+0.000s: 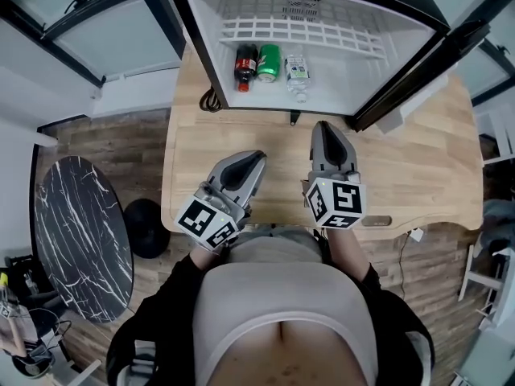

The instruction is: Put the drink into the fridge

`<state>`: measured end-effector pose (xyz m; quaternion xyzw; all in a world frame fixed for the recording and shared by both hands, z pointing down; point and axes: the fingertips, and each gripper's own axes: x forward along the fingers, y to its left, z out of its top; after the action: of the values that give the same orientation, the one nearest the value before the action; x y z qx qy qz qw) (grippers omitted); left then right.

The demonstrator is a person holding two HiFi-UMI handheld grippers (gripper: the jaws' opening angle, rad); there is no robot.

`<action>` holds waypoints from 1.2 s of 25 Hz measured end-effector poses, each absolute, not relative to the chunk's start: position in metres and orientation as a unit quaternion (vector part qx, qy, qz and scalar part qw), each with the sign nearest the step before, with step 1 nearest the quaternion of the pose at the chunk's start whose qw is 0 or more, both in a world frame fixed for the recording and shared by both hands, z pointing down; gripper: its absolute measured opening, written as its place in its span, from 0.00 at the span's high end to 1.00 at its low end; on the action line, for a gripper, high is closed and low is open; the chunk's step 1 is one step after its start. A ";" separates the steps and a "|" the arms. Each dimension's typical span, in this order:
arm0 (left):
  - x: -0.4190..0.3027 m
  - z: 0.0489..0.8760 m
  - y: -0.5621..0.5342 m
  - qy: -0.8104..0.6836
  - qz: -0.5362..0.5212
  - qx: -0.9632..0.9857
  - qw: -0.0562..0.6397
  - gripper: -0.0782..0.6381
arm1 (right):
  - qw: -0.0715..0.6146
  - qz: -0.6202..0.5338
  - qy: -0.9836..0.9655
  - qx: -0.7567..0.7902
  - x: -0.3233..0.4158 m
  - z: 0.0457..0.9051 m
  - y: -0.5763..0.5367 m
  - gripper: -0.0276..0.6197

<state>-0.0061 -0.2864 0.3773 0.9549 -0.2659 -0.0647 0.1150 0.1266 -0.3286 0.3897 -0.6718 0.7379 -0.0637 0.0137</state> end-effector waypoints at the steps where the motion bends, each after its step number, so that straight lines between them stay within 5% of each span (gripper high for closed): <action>1: -0.007 0.378 -0.286 -0.264 -0.065 0.955 0.115 0.85 | 0.014 -0.063 0.738 -0.672 0.125 0.390 -0.327 0.90; 30: 0.019 0.365 -0.181 -0.239 -0.089 0.961 0.106 0.85 | 0.041 -0.077 0.783 -0.616 0.103 0.381 -0.200 0.91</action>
<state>0.0193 -0.1805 0.3645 0.9611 -0.2393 -0.0889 0.1056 0.1032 -0.2003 0.3806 -0.6160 0.7829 -0.0772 0.0414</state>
